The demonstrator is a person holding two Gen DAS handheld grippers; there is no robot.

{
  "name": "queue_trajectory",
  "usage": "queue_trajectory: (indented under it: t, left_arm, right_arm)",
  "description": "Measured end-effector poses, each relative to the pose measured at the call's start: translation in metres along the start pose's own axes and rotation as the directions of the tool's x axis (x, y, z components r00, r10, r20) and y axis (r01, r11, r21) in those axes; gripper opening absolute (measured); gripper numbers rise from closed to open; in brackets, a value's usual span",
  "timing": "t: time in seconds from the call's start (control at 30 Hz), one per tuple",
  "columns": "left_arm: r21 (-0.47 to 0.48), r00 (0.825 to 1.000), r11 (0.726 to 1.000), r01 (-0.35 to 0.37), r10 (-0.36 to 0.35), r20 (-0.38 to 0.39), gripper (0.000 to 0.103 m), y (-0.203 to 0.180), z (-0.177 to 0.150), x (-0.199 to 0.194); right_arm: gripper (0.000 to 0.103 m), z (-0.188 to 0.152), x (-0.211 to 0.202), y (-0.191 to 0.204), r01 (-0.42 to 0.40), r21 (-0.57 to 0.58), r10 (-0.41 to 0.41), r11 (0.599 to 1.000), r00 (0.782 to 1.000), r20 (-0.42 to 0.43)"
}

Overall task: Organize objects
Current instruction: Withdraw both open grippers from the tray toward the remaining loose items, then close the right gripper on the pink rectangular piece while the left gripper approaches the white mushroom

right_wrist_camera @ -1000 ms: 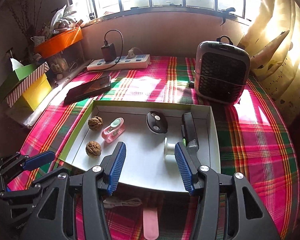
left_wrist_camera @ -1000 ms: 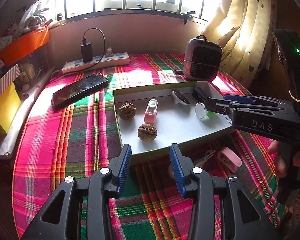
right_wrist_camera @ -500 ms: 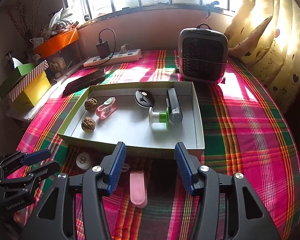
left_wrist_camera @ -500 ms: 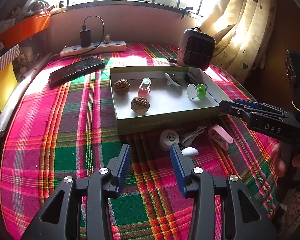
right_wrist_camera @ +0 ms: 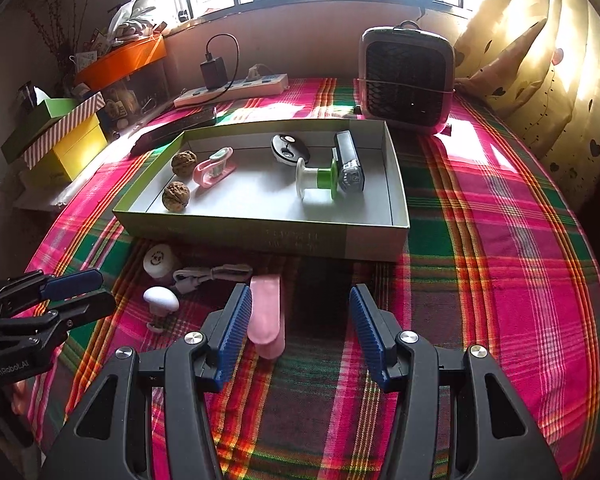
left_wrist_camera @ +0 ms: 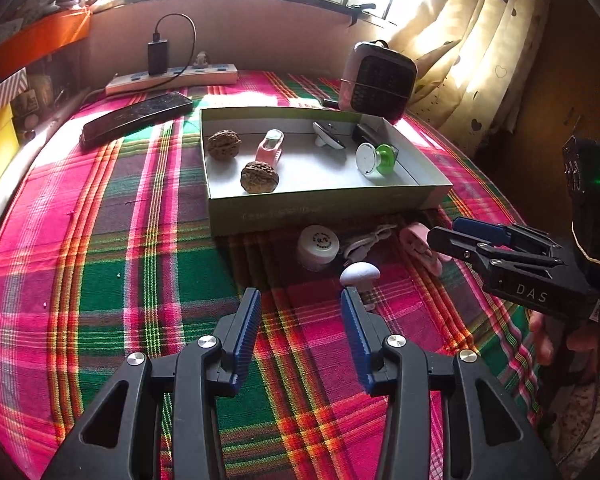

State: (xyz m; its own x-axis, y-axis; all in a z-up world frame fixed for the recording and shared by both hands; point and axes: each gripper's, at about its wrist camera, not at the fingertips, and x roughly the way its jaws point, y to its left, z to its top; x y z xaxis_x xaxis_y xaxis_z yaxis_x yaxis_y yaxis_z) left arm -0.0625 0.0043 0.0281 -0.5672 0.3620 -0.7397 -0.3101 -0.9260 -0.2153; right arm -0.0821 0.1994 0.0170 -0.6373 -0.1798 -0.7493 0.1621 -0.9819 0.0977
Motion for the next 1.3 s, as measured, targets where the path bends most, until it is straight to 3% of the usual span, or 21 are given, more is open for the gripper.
queue_trajectory:
  t: [0.33,0.77,1.07,1.3]
  left_arm:
    - [0.008,1.0,1.0,0.023,-0.022,-0.02,0.04,-0.005,-0.001,0.006]
    - [0.014,0.998,0.999,0.051,-0.051,-0.041,0.041,-0.01,-0.001,0.015]
    - [0.025,0.996,0.997,0.077,-0.076,-0.042,0.044,-0.015,0.002,0.019]
    - [0.042,0.996,0.997,0.072,-0.07,-0.048,0.045,-0.022,0.006,0.024]
  right_arm:
    - [0.052,-0.004,0.003,0.009,-0.036,-0.04,0.036,0.999,0.999,-0.007]
    - [0.052,-0.002,0.021,0.016,-0.007,-0.083,0.002,0.997,0.998,-0.06]
    - [0.052,0.001,0.026,0.017,0.026,-0.114,-0.032,0.993,0.998,-0.052]
    - [0.036,0.001,0.024,0.013,0.036,-0.114,-0.042,0.993,0.998,-0.046]
